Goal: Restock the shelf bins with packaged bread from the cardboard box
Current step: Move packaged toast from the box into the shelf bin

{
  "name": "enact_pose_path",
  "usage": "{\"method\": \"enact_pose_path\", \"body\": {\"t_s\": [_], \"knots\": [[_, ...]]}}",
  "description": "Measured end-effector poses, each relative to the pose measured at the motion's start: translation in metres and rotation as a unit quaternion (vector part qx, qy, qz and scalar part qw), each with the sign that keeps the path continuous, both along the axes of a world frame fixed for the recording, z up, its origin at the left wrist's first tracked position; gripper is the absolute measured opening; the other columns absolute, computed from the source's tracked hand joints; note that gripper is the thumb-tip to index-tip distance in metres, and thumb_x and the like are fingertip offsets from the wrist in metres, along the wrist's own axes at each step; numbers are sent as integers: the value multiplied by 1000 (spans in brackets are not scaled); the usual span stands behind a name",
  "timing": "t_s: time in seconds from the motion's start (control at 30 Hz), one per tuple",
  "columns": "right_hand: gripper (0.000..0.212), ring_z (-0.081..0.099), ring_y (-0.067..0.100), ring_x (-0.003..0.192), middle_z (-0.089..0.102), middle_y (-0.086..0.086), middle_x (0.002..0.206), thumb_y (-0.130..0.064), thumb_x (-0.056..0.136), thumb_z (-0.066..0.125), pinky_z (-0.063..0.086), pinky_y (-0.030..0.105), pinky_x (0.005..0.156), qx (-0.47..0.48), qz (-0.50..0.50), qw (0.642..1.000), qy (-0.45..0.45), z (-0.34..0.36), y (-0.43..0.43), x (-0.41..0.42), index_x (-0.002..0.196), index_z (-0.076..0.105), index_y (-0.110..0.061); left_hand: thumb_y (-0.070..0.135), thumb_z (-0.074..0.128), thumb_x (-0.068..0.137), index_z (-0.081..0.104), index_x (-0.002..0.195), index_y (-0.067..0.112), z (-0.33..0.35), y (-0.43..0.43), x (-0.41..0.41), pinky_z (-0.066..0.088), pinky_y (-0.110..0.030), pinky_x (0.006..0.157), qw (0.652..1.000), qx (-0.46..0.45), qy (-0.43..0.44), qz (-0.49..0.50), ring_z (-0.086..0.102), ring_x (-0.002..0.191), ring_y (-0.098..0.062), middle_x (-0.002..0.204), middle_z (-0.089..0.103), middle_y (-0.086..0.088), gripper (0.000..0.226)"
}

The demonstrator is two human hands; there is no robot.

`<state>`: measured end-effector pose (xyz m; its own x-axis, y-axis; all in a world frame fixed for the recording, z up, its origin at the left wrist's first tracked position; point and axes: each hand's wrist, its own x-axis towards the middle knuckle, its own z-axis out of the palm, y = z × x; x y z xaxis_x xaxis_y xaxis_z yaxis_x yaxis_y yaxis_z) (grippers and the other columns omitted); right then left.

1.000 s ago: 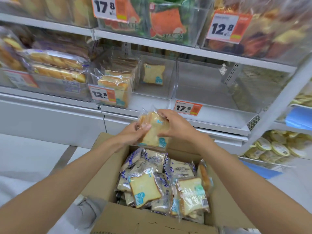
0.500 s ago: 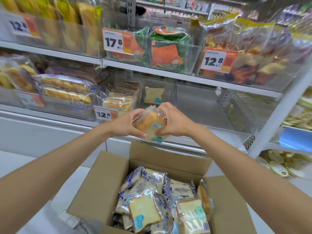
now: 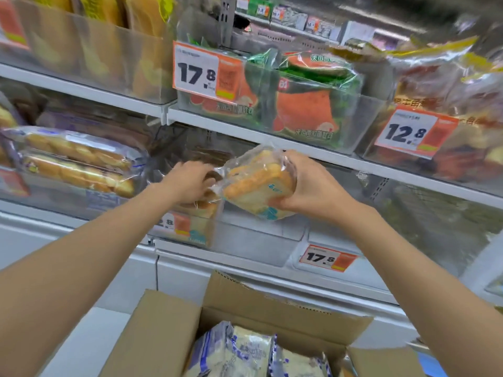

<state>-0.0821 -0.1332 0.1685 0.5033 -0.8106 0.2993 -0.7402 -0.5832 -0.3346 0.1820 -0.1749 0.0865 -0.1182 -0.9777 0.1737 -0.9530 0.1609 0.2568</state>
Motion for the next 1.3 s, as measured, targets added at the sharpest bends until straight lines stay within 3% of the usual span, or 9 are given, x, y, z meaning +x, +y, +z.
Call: {"method": "enact_pose_path", "body": {"t_s": [0.17,0.23,0.33,0.63,0.83,0.9,0.97,1.07,1.3], "knots": [[68,59,24,100,60,2,107,-42,58,84,52,42,80,76,-61,987,125,-34,-47,12,110,48,-17,44,26,103,49,132,18,-22,-9,0,30,-44,105,998,19,-46,28,49,124,-30,130,57,-12,45],[81,59,23,103,59,0,110,-43,56,87,52,36,84,113,-76,982,128,-38,-67,14,120,49,-14,44,24,103,51,126,20,-26,-8,0,31,-43,103,998,-6,-55,27,51,121,-29,126,59,-10,43],[73,59,22,100,60,0,108,-35,60,90,49,31,85,155,-91,974,139,-28,-81,13,120,52,-16,41,24,103,53,118,20,-29,-5,0,32,-42,99,998,-43,-52,20,53,115,-29,119,62,-9,39],[77,54,23,98,58,4,121,-35,65,87,48,32,83,176,-126,942,255,-50,-103,27,127,45,-15,48,12,95,53,126,25,-36,-5,4,33,-41,101,995,-81,-46,17,53,117,-26,121,63,-4,56],[125,42,29,133,39,6,150,-42,58,88,39,38,104,66,-119,958,251,-85,-119,43,153,7,-36,54,1,87,50,133,25,-39,-6,5,31,-40,103,993,-109,-42,15,51,121,-23,128,60,0,73],[124,36,31,137,31,8,154,-38,64,87,36,37,104,69,-92,947,300,-101,-114,46,155,3,-29,55,-2,84,50,134,26,-42,-7,5,31,-40,103,992,-121,-42,14,51,121,-22,128,60,1,78],[124,21,33,143,17,8,157,-39,68,83,19,49,114,-9,-111,934,341,-118,-117,47,154,-6,-29,55,-1,85,50,134,26,-44,-7,5,32,-40,103,990,-132,-41,14,52,120,-22,127,61,1,77],[120,16,34,142,19,8,151,-36,70,77,4,54,115,-91,-136,942,291,-128,-133,52,154,-9,-31,52,3,89,52,130,26,-47,-7,7,35,-42,101,988,-146,-41,8,55,117,-23,123,63,1,70],[111,-3,35,147,1,13,156,-54,75,67,-11,59,113,-94,-160,943,278,-140,-135,48,153,-10,-33,50,9,92,52,130,25,-48,-7,8,37,-42,100,988,-148,-50,8,57,114,-24,122,64,0,63]]}}
